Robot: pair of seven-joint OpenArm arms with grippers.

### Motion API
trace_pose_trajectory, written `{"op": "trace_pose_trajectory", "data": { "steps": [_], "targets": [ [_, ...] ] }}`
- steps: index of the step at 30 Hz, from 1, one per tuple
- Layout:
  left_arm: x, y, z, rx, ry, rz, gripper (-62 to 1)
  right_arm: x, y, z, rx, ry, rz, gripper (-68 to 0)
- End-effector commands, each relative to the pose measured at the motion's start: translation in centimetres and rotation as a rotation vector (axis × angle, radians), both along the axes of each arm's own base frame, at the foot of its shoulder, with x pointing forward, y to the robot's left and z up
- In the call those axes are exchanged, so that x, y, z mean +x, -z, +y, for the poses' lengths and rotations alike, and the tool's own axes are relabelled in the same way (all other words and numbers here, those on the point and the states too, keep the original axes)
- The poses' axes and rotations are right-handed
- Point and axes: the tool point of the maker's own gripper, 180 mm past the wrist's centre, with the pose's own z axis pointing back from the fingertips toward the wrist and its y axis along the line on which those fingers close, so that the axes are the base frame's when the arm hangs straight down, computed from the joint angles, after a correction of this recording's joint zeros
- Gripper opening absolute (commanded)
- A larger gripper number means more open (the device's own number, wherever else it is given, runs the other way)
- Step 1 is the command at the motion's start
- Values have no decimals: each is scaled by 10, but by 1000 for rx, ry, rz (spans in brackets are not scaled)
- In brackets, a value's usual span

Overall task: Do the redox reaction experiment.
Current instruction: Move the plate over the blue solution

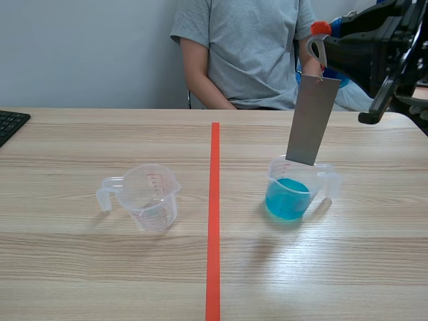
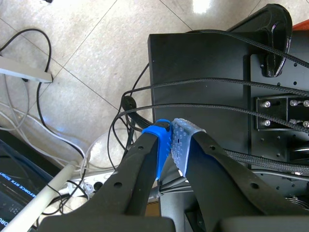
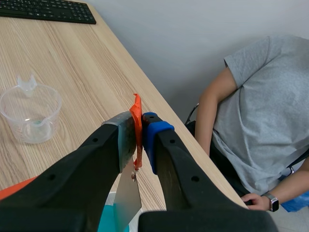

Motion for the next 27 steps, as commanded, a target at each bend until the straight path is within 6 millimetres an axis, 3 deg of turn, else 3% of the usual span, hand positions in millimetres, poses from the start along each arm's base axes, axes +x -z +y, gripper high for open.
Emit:
{"op": "trace_pose_trajectory", "data": {
  "steps": [1,7,12,18,22,27],
  "targets": [
    [1,-4,-4,-14,-6,-17,-573,2,-16,-1,12,-2,-45,-664],
    [0,-15,4,0,16,-32,-573,2,-15,-1,12,-2,-44,-664],
    [9,-49,4,0,84,-128,-573,2,-15,-1,12,-2,-45,-664],
    [37,-106,0,5,174,-292,-573,2,-15,-1,12,-2,-45,-664],
    [63,-149,-18,-25,275,-423,-573,2,-16,-1,13,-2,-45,-664],
    [92,-189,-57,-121,465,-539,-573,2,-16,-1,13,-2,-45,-664]
  ]
}}
